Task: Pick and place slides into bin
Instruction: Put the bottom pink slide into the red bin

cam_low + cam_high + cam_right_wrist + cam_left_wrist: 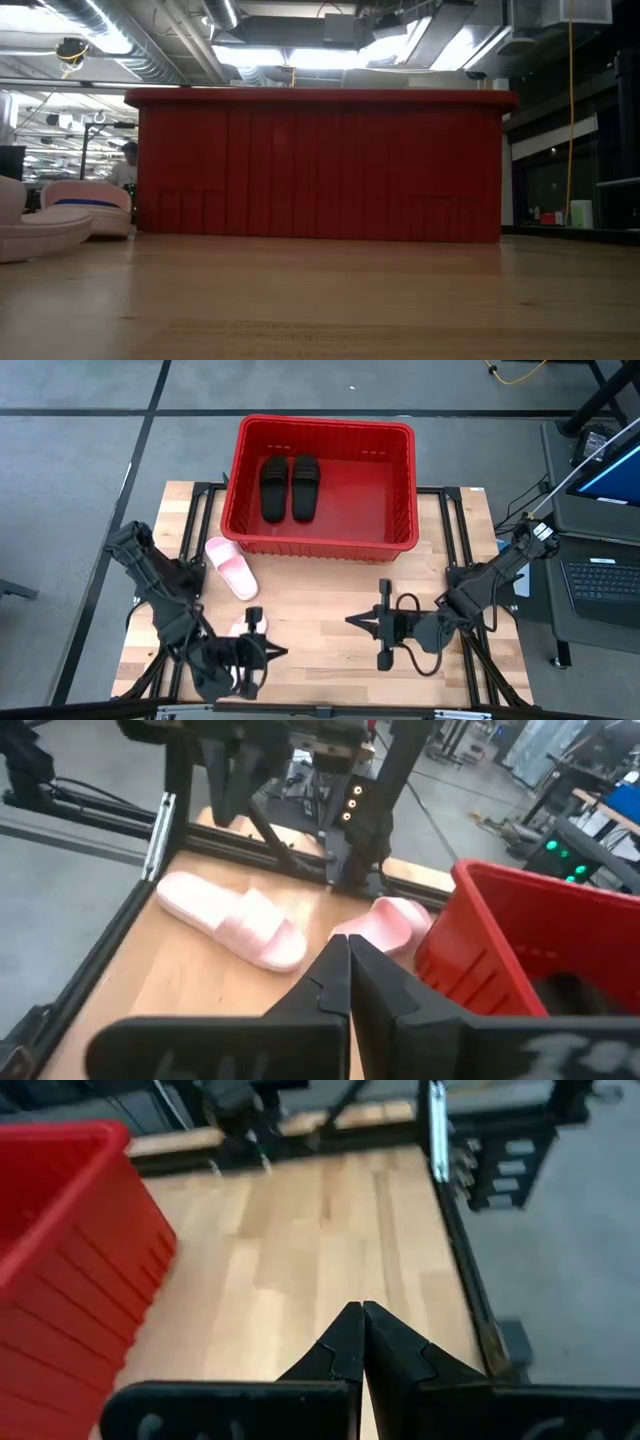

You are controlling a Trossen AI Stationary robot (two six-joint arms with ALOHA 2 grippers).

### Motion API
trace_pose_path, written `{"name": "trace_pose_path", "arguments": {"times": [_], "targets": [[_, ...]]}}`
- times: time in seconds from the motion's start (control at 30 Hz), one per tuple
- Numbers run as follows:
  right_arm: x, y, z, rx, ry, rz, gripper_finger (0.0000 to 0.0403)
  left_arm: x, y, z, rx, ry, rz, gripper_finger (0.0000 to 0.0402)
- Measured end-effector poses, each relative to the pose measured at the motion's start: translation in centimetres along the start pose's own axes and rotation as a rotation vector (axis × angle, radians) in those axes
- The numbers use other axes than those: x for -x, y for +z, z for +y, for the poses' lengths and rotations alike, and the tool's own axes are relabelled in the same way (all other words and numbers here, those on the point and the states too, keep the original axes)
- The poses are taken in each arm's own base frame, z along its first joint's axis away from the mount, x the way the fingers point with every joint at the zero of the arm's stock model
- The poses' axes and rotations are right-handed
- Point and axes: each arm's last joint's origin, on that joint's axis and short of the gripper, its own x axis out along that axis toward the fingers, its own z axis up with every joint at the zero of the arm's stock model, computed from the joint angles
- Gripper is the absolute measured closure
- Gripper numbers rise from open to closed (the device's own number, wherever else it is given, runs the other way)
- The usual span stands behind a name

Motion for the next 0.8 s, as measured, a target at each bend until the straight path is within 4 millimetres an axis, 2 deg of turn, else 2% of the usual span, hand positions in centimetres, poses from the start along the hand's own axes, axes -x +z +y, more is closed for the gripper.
{"name": "trace_pose_path", "arguments": {"times": [0.17,0.4,0.8], "targets": [[0.5,0.0,0.6,-0.02,0.018,-0.007,0.0398,1.0,0.0,-0.2,0.083,0.005,0.175,0.04],[0.3,0.0,0.4,-0.016,0.012,-0.001,0.0398,2.2,-2.2,0.5,0.168,0.067,0.457,0.04],[-0.3,-0.6,-0.5,-0.047,-0.019,0.053,0.0398,2.8,-3.0,0.3,0.17,0.034,0.574,0.0399]]}}
